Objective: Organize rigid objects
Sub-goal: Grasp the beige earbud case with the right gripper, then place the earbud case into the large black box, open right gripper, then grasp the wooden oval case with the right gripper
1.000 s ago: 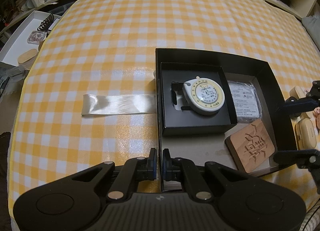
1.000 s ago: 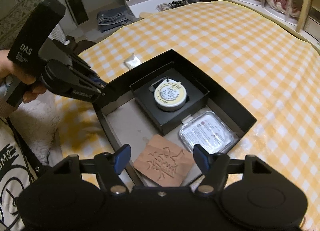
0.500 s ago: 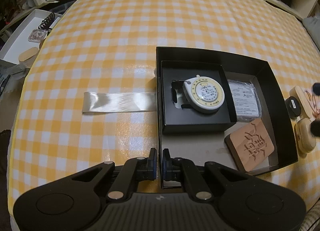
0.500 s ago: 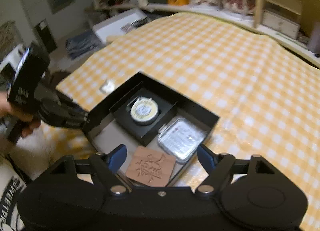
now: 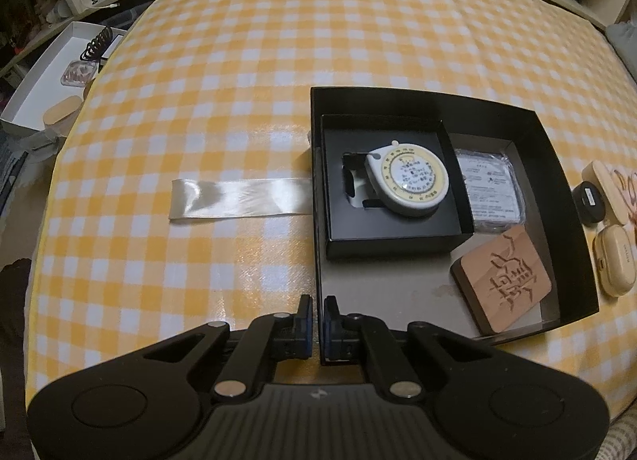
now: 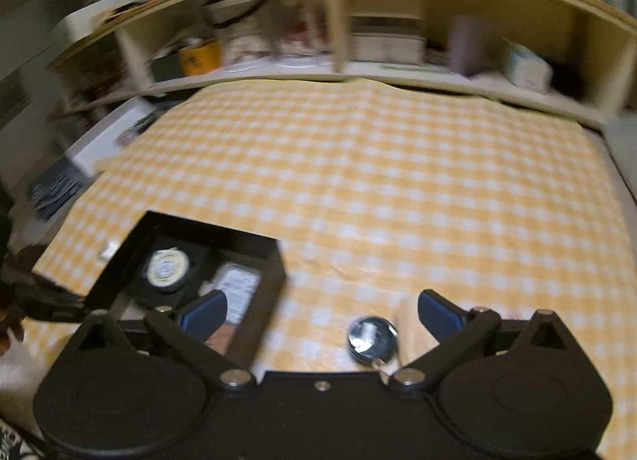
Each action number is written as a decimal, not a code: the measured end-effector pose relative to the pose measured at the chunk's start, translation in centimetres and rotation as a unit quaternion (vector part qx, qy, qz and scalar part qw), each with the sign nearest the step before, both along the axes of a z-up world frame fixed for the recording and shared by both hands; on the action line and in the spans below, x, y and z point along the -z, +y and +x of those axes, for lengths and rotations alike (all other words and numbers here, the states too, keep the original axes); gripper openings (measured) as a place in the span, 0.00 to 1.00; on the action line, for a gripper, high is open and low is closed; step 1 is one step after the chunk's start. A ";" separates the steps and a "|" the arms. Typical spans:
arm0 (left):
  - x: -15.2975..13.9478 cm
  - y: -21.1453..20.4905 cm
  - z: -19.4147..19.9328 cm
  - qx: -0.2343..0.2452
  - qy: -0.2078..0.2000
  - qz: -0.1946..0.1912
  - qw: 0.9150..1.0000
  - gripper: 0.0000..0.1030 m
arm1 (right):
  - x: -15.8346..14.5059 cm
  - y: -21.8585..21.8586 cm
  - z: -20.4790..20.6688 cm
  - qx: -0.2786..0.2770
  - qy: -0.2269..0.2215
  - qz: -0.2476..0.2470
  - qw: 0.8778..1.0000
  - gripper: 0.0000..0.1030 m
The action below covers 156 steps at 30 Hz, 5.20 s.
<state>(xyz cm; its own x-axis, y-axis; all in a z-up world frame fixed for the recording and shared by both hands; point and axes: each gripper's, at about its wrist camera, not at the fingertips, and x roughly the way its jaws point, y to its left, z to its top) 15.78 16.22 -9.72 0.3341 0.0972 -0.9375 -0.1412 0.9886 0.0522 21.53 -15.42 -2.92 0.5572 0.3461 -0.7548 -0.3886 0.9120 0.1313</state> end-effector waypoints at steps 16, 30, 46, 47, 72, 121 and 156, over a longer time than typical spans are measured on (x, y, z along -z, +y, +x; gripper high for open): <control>0.6 0.4 0.1 -0.004 0.009 -0.013 1.000 0.03 | 8.1 -0.3 1.2 0.070 0.153 -0.082 0.982 0.68; 0.7 0.5 0.1 -0.005 0.008 -0.014 1.000 0.04 | 9.8 0.9 1.6 0.046 0.176 -0.112 0.977 0.47; 0.8 0.5 0.1 -0.006 0.008 -0.015 1.000 0.04 | 8.5 0.0 2.6 0.043 0.149 -0.089 0.984 0.43; 0.8 0.5 0.1 -0.006 0.008 -0.014 1.000 0.04 | 7.9 -0.2 2.5 0.044 0.141 -0.079 0.986 0.43; 0.9 0.5 0.2 -0.007 0.006 -0.018 1.000 0.05 | 2.9 9.9 3.0 -0.012 0.083 0.062 0.995 0.43; 0.9 0.7 0.0 -0.011 0.003 -0.025 1.000 0.05 | 0.7 0.9 3.5 0.007 -0.005 0.005 1.000 1.00; 0.8 1.1 0.0 -0.011 0.005 -0.023 1.000 0.06 | 13.1 0.0 9.4 0.020 0.090 -0.156 0.983 0.37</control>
